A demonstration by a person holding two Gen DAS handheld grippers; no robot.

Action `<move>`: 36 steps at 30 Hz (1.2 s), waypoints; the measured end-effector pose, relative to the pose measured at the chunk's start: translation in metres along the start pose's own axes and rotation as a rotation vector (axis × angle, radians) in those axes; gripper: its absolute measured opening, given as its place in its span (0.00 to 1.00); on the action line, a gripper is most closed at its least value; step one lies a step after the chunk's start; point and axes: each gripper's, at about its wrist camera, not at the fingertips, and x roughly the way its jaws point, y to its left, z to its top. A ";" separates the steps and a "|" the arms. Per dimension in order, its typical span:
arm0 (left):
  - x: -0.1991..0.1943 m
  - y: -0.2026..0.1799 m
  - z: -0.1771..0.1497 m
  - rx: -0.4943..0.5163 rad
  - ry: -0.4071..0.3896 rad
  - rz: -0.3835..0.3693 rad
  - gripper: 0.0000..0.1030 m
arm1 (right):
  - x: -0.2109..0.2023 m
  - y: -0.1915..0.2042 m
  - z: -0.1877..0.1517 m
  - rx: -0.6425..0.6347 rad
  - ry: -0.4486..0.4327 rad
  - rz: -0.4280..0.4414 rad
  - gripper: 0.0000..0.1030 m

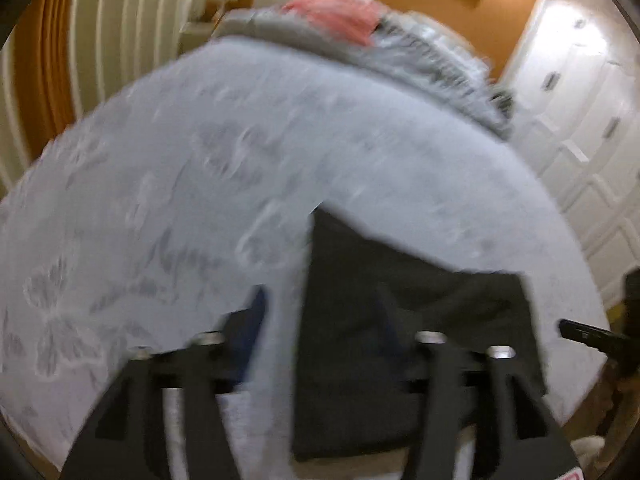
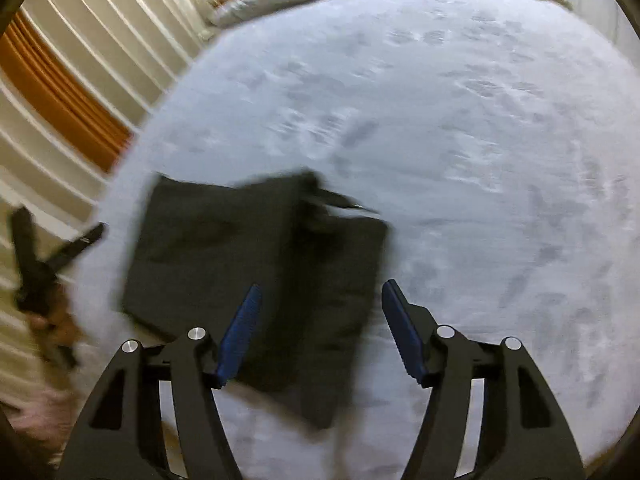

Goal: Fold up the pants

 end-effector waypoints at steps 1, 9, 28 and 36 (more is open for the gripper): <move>-0.009 -0.009 -0.001 0.024 -0.044 -0.039 0.64 | -0.001 0.003 -0.001 -0.010 -0.006 0.036 0.60; 0.021 -0.127 -0.048 0.396 0.081 -0.292 0.79 | 0.047 0.043 -0.006 -0.096 0.131 0.082 0.03; 0.070 -0.109 -0.003 0.084 0.064 -0.334 0.05 | 0.013 0.030 0.042 -0.320 -0.107 -0.217 0.66; 0.075 -0.102 0.004 0.068 0.063 -0.308 0.06 | 0.059 0.023 0.047 -0.327 0.014 -0.139 0.09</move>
